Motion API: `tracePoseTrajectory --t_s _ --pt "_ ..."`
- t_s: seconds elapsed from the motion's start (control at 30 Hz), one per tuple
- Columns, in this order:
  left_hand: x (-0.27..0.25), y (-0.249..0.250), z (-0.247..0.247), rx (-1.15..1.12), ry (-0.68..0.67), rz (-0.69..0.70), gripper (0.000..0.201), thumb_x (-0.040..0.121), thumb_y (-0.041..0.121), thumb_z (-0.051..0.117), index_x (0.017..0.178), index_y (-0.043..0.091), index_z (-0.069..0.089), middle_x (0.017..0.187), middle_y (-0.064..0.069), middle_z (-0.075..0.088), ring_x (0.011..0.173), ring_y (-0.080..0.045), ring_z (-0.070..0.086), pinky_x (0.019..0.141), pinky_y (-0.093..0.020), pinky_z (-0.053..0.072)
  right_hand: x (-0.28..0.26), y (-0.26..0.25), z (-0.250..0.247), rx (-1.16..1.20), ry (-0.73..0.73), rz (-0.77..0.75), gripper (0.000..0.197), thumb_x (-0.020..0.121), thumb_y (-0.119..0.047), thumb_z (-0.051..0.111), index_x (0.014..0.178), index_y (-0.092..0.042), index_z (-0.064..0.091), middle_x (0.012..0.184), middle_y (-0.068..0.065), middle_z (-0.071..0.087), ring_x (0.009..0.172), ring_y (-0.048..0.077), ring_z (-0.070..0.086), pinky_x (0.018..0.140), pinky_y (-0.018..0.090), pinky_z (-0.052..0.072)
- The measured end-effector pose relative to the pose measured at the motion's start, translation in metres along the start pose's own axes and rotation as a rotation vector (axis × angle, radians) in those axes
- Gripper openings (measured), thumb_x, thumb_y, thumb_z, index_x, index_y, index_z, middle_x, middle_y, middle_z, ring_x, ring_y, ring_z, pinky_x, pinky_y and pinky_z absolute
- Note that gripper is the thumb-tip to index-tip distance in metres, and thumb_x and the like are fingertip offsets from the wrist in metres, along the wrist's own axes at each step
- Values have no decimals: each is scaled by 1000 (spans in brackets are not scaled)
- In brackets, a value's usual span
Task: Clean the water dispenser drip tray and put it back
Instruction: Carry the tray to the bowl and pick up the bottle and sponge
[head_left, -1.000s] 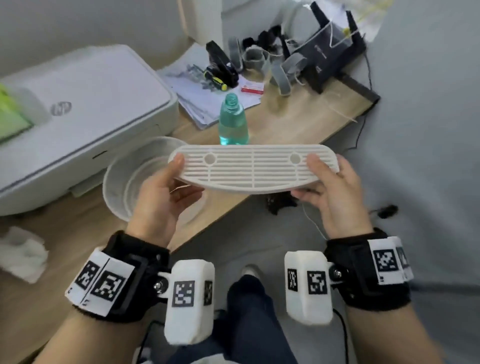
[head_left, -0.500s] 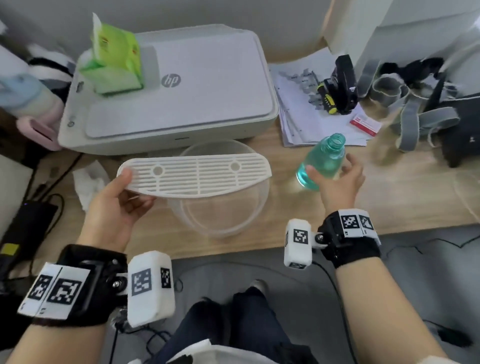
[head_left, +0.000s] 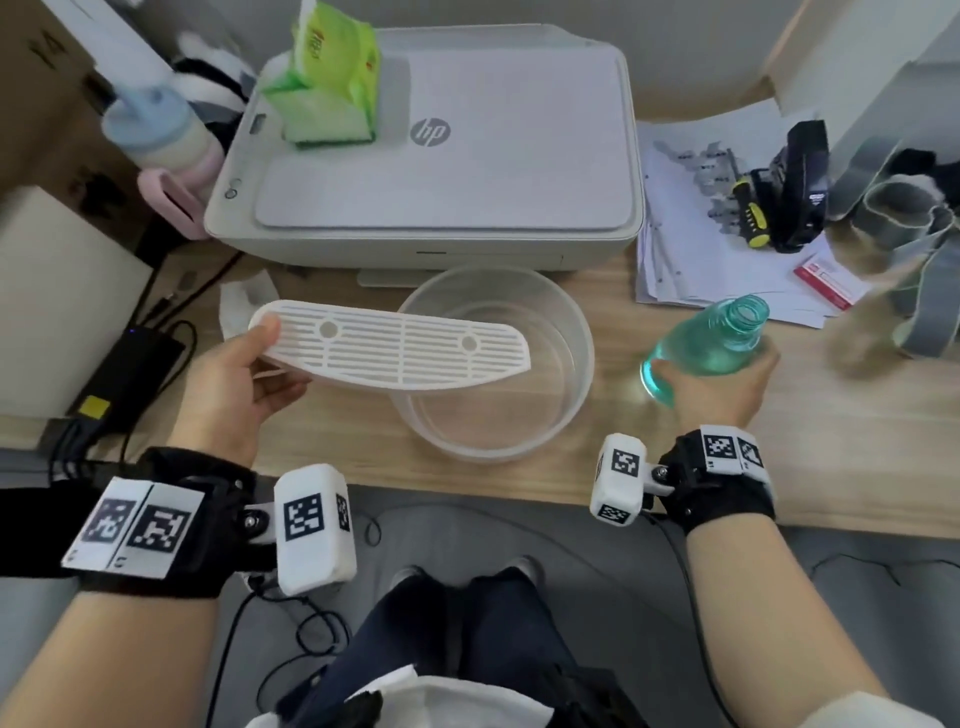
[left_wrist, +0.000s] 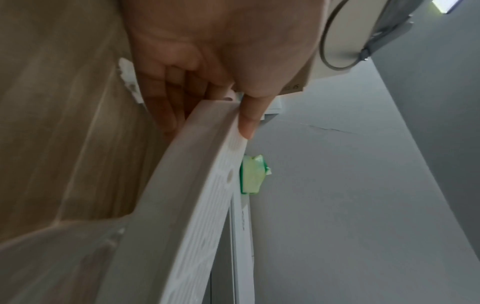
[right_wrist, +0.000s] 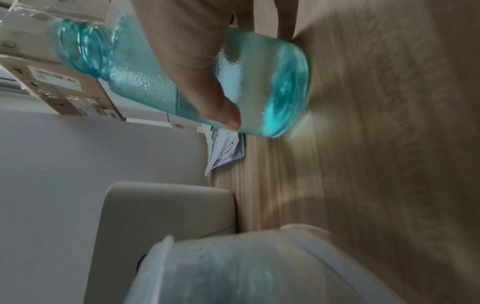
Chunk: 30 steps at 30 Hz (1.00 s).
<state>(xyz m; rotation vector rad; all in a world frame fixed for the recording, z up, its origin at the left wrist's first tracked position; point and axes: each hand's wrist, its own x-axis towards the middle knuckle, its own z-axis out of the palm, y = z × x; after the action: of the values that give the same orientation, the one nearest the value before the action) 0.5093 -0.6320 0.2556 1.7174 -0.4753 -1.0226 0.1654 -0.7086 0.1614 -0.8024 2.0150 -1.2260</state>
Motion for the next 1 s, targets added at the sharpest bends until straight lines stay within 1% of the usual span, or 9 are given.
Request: tracePoseTrajectory --t_s 0.2,0.27,0.33,0.4,0.5,0.6,0.7,0.8,1.0 --pt "-4 38 8 212 -13 288 14 88 28 55 78 21 61 80 -1 62 69 -14 60 65 -25 50 -20 -15 1 -19 -79 -75 81 52 -10 85 121 -23 45 110 -9 53 95 11 52 85 21 39" --pt "-7 51 16 317 -49 398 10 85 32 58 81 24 63 83 -4 65 76 -18 62 66 -24 51 -26 -24 -1 -36 -104 -129 69 50 -12 85 106 -28 48 99 -13 52 89 10 52 80 22 39" --pt "-11 63 23 464 -45 506 26 78 44 60 91 22 65 89 -9 67 83 -26 63 77 -37 54 -32 -36 -4 -47 -134 -210 58 49 -11 84 81 -36 43 83 -20 49 79 7 50 75 23 39" --pt "-19 74 32 634 -19 655 47 73 54 57 103 19 64 89 -6 66 81 -23 60 79 -44 51 -37 -48 -6 -35 -151 -286 58 49 -10 83 74 -35 38 76 -23 44 75 6 47 71 20 39" --pt "-31 81 47 800 -21 891 53 77 51 57 114 12 59 92 2 61 80 -16 54 74 -30 43 -40 -55 -5 -36 -120 -365 61 46 -13 83 94 -28 48 85 -18 46 86 14 51 77 26 44" --pt "-41 84 54 877 -46 1066 53 79 43 63 115 6 59 98 -8 64 81 -14 52 74 -14 28 -42 -63 0 -52 -101 -423 82 46 -16 83 120 -14 49 108 -1 46 98 18 49 86 27 44" --pt "-51 85 59 944 -127 1192 51 80 47 60 111 7 60 100 -9 67 81 -15 54 67 -17 31 -44 -73 5 -104 -126 -487 86 47 -17 85 124 -10 47 115 11 48 86 -1 31 76 4 34" --pt "-60 86 61 980 -147 1350 47 81 48 60 108 9 60 98 -6 69 80 -15 55 63 -27 42 -50 -79 10 -107 -177 -526 85 48 -16 85 124 -10 46 112 10 45 77 -5 26 67 -8 27" --pt "-69 93 59 1006 -249 1573 41 78 45 66 104 14 57 95 -5 71 79 -21 65 59 -29 42 -63 -87 19 -126 -237 -538 83 52 -17 84 125 -15 45 107 -1 32 87 9 36 64 8 27"
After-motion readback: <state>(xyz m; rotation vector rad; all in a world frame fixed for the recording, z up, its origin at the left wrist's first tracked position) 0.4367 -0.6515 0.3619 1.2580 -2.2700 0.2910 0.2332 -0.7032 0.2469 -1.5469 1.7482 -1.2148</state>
